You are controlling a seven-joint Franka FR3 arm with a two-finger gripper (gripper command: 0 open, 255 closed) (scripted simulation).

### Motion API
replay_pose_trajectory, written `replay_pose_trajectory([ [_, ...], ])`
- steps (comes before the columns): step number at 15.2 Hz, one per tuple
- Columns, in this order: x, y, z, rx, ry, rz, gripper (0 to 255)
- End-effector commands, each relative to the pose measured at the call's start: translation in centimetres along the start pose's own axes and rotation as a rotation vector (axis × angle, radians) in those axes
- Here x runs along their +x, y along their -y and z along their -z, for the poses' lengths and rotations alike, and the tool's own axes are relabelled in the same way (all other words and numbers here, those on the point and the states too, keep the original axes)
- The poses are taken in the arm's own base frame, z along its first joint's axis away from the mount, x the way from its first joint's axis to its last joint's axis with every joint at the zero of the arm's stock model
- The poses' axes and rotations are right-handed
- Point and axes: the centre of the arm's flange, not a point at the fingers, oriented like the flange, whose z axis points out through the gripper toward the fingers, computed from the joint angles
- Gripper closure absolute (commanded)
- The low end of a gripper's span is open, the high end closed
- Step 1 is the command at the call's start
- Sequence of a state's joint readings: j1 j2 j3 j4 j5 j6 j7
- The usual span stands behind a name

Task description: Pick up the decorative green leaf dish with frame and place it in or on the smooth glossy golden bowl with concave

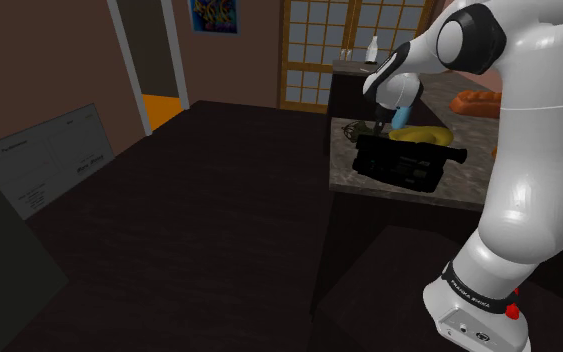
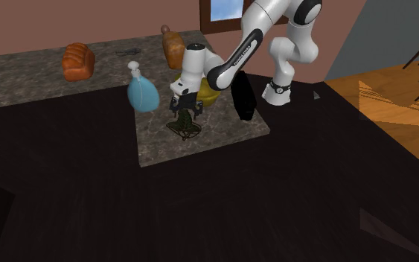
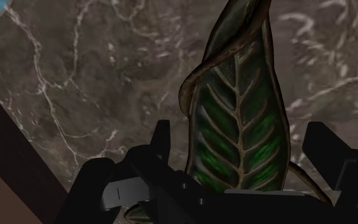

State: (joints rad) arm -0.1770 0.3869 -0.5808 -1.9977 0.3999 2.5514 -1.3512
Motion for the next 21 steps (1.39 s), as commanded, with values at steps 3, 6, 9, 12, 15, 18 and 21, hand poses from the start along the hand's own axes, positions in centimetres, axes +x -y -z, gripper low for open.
replay_pose_trajectory([
  [3,0.0,0.0,0.0,0.0,0.0,0.0,255],
  [6,0.0,0.0,0.0,0.0,0.0,0.0,255],
  [9,0.0,0.0,0.0,0.0,0.0,0.0,255],
  [12,0.0,0.0,0.0,0.0,0.0,0.0,255],
  [15,0.2,-0.3,1.5,0.0,0.0,0.0,255],
  [18,0.4,-0.7,3.1,0.0,0.0,0.0,255],
  [21,0.7,-1.0,4.6,0.0,0.0,0.0,255],
])
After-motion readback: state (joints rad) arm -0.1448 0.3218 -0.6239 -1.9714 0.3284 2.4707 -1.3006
